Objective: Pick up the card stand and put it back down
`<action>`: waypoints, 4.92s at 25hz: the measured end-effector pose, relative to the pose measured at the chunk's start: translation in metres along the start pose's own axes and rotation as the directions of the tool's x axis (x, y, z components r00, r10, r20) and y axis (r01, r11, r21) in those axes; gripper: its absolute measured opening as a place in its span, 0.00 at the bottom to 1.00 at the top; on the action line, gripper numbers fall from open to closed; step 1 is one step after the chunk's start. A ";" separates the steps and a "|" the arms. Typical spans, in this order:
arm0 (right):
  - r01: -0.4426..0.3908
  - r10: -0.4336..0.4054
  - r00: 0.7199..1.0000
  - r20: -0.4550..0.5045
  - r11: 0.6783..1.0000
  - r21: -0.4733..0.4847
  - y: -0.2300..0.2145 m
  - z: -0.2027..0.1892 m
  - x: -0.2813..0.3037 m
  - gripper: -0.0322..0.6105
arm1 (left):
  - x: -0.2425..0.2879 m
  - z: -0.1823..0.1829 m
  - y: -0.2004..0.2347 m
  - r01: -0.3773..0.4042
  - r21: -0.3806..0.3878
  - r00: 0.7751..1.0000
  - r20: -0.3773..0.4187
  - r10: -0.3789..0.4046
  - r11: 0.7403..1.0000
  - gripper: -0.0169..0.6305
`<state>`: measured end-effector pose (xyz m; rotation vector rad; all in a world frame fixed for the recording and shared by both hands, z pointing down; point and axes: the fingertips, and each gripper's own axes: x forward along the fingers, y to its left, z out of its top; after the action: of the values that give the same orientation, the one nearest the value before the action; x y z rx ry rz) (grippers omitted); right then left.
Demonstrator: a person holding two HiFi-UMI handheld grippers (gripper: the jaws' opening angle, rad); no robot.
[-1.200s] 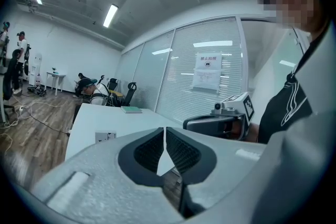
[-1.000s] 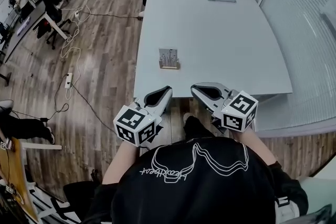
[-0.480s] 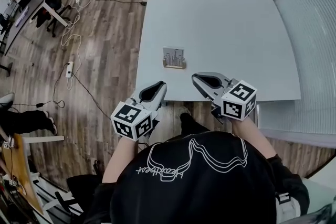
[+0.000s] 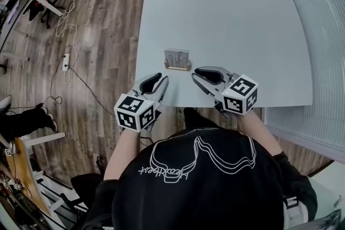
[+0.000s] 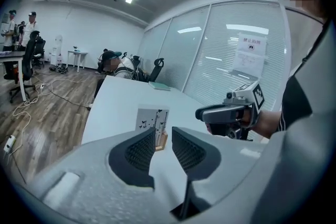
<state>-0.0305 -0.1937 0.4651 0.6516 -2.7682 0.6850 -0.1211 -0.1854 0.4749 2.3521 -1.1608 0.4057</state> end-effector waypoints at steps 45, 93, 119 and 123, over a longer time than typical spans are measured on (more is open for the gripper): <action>0.196 -0.193 0.956 -0.221 0.981 -0.007 -0.083 -0.076 0.074 0.25 | 0.091 -0.047 0.072 -0.049 -0.019 0.989 -0.143 0.046 0.999 0.20; 0.224 -0.218 0.975 0.053 0.958 -0.178 0.071 -0.025 -0.071 0.24 | -0.064 -0.008 -0.103 -0.071 0.036 0.996 0.063 0.069 0.997 0.18; 0.247 -0.239 0.969 0.067 0.956 -0.157 0.107 -0.061 -0.096 0.24 | -0.089 -0.044 -0.133 -0.059 0.049 0.997 0.059 0.056 0.997 0.18; 0.254 -0.247 0.967 0.062 0.955 -0.155 0.106 -0.060 -0.095 0.24 | -0.088 -0.043 -0.133 -0.051 0.047 0.997 0.058 0.048 0.998 0.18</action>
<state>0.0097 -0.0451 0.4466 0.9688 -2.6747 0.3926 -0.0696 -0.0348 0.4320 2.3947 -1.2507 0.3904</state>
